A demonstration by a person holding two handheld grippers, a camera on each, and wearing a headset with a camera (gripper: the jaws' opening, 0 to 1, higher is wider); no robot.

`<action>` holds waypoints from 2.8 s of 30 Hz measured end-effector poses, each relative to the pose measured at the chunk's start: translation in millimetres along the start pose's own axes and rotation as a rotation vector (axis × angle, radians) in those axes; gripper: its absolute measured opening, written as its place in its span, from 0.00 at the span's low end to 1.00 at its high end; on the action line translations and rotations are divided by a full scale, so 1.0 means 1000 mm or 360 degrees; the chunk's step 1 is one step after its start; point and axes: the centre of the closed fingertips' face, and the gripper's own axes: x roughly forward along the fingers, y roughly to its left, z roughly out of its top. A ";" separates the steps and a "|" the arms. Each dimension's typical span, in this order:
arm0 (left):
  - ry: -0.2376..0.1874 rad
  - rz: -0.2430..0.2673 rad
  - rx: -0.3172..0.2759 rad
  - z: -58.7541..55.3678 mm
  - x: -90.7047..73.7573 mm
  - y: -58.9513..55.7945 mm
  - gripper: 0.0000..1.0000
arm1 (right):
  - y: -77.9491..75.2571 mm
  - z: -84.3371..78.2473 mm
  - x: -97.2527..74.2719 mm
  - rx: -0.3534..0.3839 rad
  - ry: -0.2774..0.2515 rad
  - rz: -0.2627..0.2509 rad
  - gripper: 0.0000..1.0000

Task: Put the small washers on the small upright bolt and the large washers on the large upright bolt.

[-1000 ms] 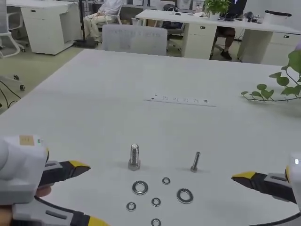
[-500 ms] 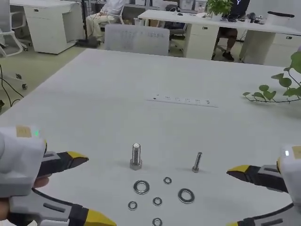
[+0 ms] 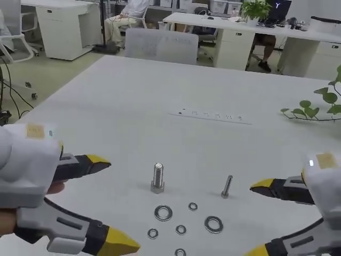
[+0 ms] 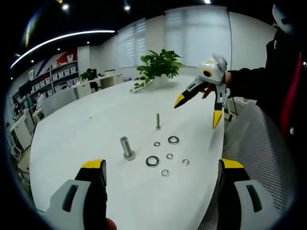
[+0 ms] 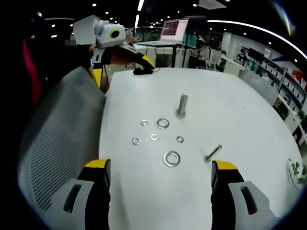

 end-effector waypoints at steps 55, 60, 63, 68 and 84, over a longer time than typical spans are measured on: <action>-0.0023 0.0015 -0.0096 0.002 0.005 0.000 0.96 | -0.014 -0.021 0.063 -0.0330 0.0736 0.0396 0.50; -0.0017 0.0009 -0.0092 0.001 0.006 -0.001 0.96 | -0.017 -0.025 0.067 -0.0370 0.0787 0.0390 0.44; -0.0016 0.0003 -0.0092 0.001 0.007 -0.002 0.96 | -0.017 -0.027 0.069 -0.0369 0.0801 0.0398 0.43; -0.0017 -0.0003 -0.0095 0.001 0.008 -0.002 0.96 | -0.019 -0.029 0.070 -0.0395 0.0832 0.0383 0.40; -0.0017 -0.0019 -0.0090 0.001 0.009 -0.005 0.96 | -0.019 -0.032 0.076 -0.0395 0.0884 0.0389 0.35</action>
